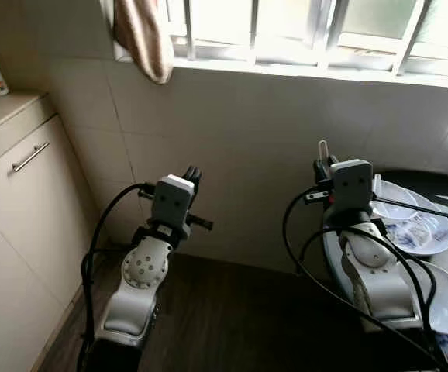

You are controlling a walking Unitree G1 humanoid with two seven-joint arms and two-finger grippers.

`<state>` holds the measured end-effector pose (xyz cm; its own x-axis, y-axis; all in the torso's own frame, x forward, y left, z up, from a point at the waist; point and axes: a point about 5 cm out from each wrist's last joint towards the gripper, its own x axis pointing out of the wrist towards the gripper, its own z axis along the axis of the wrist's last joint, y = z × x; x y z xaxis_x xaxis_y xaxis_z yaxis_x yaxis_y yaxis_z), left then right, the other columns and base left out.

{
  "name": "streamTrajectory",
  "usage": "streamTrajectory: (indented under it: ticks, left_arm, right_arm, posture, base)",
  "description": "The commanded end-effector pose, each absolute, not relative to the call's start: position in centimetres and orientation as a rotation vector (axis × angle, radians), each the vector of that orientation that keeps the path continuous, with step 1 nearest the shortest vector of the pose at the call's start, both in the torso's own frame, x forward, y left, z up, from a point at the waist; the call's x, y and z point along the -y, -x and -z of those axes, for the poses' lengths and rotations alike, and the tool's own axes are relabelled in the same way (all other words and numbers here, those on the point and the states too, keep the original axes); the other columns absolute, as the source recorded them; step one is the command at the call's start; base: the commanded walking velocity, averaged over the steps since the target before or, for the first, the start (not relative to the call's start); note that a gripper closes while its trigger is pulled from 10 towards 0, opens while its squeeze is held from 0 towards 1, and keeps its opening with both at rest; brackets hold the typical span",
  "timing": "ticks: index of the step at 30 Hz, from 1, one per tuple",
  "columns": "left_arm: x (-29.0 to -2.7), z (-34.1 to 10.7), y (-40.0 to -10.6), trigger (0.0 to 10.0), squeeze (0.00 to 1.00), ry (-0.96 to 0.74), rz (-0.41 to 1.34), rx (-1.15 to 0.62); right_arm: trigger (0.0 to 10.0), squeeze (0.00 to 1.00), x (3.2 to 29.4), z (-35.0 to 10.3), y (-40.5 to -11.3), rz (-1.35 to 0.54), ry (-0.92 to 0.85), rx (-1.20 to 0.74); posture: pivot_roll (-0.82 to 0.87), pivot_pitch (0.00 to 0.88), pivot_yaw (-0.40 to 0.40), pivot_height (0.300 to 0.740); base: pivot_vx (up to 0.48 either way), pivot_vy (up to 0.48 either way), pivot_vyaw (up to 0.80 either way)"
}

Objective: Kitchen organization

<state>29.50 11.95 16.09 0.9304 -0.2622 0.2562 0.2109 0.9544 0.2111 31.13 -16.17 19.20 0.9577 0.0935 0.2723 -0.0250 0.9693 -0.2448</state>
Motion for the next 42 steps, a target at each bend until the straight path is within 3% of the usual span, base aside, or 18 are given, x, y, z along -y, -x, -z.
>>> streamTrajectory:
  ticks: [1, 21, 36, 42]
  left_arm:
    - [-11.3, -16.3, -29.4, 10.0, 0.0, -0.175, 0.256, 0.303]
    - [-12.0, -17.0, -29.8, 10.0, 0.0, -0.18, 0.196, 0.346]
    - [-12.6, -18.4, -30.2, 10.0, 0.0, -0.181, 0.156, 0.409]
    - [-12.5, -18.4, -30.1, 10.0, 0.0, -0.181, 0.157, 0.415]
  right_arm:
    - [0.0, 0.0, 16.6, -19.7, -31.0, -0.045, 0.253, 0.313]
    - [0.0, 0.0, 15.6, -19.8, -31.1, -0.05, 0.228, 0.347]
    - [0.0, 0.0, 14.7, -21.8, -31.8, -0.059, 0.142, 0.472]
    - [0.0, 0.0, 14.3, -22.4, -32.1, -0.049, 0.095, 0.498]
  posture:
    - [0.08, 0.0, -0.013, 0.74]
    - [0.1, 0.0, -0.023, 0.74]
    - [0.12, 0.0, -0.03, 0.74]
    - [0.12, 0.0, -0.027, 0.74]
  base:
    - [0.0, 0.0, 0.8]
    - [0.0, 0.0, 0.8]
    - [0.369, 0.0, 0.79]
    - [0.386, 0.0, 0.0]
